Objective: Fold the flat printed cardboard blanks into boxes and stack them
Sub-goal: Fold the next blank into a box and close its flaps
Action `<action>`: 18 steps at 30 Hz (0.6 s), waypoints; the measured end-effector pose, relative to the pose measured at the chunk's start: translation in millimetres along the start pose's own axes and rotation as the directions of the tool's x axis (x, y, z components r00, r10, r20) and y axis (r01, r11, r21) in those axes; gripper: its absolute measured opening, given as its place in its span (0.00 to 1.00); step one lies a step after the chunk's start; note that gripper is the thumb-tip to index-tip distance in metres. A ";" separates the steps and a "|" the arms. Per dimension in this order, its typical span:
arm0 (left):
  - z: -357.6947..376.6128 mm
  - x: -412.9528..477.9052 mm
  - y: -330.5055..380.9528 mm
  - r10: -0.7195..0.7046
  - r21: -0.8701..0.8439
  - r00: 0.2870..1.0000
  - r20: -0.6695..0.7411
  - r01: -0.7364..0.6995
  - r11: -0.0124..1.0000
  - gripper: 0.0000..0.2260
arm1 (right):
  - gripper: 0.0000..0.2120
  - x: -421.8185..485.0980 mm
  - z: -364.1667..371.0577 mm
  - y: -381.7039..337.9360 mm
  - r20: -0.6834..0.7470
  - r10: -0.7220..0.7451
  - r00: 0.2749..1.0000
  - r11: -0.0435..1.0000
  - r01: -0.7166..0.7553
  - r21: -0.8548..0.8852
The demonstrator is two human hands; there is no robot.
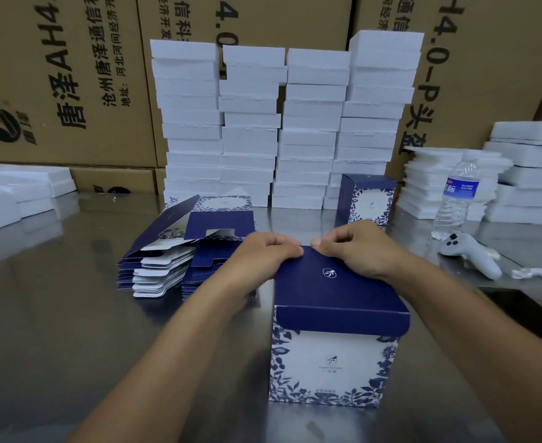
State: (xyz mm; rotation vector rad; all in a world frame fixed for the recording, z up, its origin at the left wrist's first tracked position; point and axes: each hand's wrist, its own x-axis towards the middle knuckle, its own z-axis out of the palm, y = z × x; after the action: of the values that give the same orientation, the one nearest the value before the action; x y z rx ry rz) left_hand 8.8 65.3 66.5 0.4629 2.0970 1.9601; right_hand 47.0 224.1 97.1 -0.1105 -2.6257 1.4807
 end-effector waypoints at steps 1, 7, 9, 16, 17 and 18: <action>1.2 2.1 3.3 -0.017 0.040 1.000 0.003 0.017 0.999 0.03 | 0.10 -0.7 0.2 0.0 0.000 0.004 1.000 1.000 -0.004 0.009; 0.8 4.6 3.2 -0.101 -0.015 0.995 -0.024 0.101 0.995 0.04 | 0.10 -3.8 0.8 0.9 0.007 0.004 1.000 0.999 -0.005 0.036; 0.0 3.7 0.1 -0.096 -0.040 0.995 -0.015 0.096 0.995 0.05 | 0.08 -4.4 1.1 1.5 0.005 0.009 1.000 0.999 -0.009 0.043; 5.7 0.0 -7.9 -0.102 -0.177 0.993 -0.063 0.090 0.980 0.04 | 0.07 -6.8 0.7 4.2 -0.088 0.078 0.993 0.994 -0.070 0.088; 6.2 -1.6 -9.0 -0.105 -0.194 0.991 -0.082 0.087 0.977 0.06 | 0.07 -7.5 0.1 4.8 -0.095 0.093 0.991 0.991 -0.083 0.103; 6.9 -2.6 -10.0 -0.104 -0.209 0.990 -0.097 0.082 0.974 0.08 | 0.08 -8.3 -0.2 5.1 -0.091 0.104 0.990 0.989 -0.094 0.116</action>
State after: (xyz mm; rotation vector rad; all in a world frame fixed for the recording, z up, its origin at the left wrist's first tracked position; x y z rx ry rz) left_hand 13.1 70.1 55.9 0.2190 1.9099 2.1588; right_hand 55.2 225.9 92.3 -0.2981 -2.4890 1.6064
